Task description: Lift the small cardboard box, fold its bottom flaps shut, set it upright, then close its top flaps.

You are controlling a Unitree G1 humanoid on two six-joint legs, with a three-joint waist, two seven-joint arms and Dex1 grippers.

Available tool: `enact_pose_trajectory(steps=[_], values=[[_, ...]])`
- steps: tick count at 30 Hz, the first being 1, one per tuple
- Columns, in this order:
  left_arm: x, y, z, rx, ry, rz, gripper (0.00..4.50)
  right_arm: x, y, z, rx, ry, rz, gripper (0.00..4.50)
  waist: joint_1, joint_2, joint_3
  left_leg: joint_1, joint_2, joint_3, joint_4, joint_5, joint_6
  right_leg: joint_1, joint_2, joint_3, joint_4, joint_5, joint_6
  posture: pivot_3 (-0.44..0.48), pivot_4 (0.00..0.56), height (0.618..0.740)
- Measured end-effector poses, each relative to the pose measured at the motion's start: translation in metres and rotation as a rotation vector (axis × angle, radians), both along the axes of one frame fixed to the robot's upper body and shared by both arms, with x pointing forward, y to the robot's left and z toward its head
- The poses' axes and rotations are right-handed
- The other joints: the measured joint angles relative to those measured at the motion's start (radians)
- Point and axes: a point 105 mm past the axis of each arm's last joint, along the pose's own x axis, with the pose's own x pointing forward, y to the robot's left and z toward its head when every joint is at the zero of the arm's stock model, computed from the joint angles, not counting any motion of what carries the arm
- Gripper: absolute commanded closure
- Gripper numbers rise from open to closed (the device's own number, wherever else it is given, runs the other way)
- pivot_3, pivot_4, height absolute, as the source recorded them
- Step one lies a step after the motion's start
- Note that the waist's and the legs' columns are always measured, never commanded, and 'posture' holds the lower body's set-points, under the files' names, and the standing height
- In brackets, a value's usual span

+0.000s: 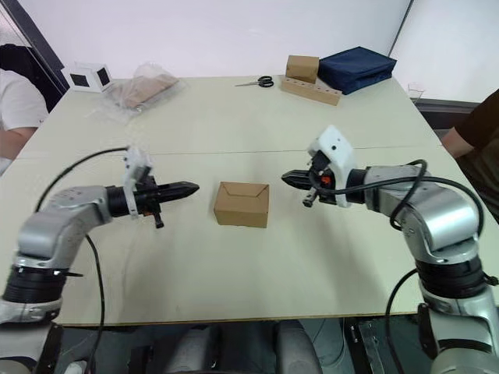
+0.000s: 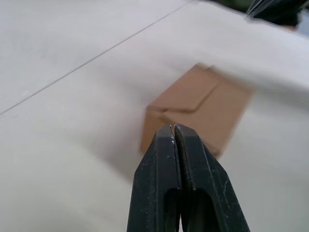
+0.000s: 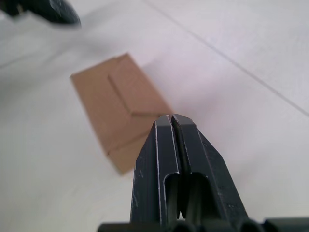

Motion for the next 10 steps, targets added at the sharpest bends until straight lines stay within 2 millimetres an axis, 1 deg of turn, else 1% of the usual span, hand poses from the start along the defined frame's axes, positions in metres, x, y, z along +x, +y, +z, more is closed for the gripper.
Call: enact_pose_trajectory(steps=[3, 5, 10], values=[[-0.009, 0.003, 0.013, 0.005, -0.01, -0.025, 4.46, -0.012, -0.013, 0.002, -0.03, 0.019, 0.015, 4.5, 0.0, 0.0, 0.0, 0.0, 0.0, 0.0, 0.0, 0.0, 0.0, 0.0, 0.0, 0.0, 0.0, 0.0, 0.0, 0.0, 0.15, 0.74], [-0.014, 0.004, 0.016, 0.021, -0.009, -0.042, 4.46, -0.02, -0.021, 0.002, -0.058, 0.041, 0.024, 4.5, 0.0, 0.0, 0.0, 0.0, 0.0, 0.0, 0.0, 0.0, 0.0, 0.0, 0.0, 0.0, 0.0, 0.0, 0.0, 0.0, 0.15, 0.74], [-0.022, 0.007, 0.022, 0.04, -0.016, -0.056, 4.46, -0.032, -0.03, 0.001, -0.084, 0.066, 0.046, 4.5, -0.001, 0.0, 0.0, 0.0, 0.0, 0.0, 0.0, 0.0, 0.0, 0.0, 0.0, 0.0, -0.001, 0.0, 0.0, 0.0, 0.15, 0.74]])
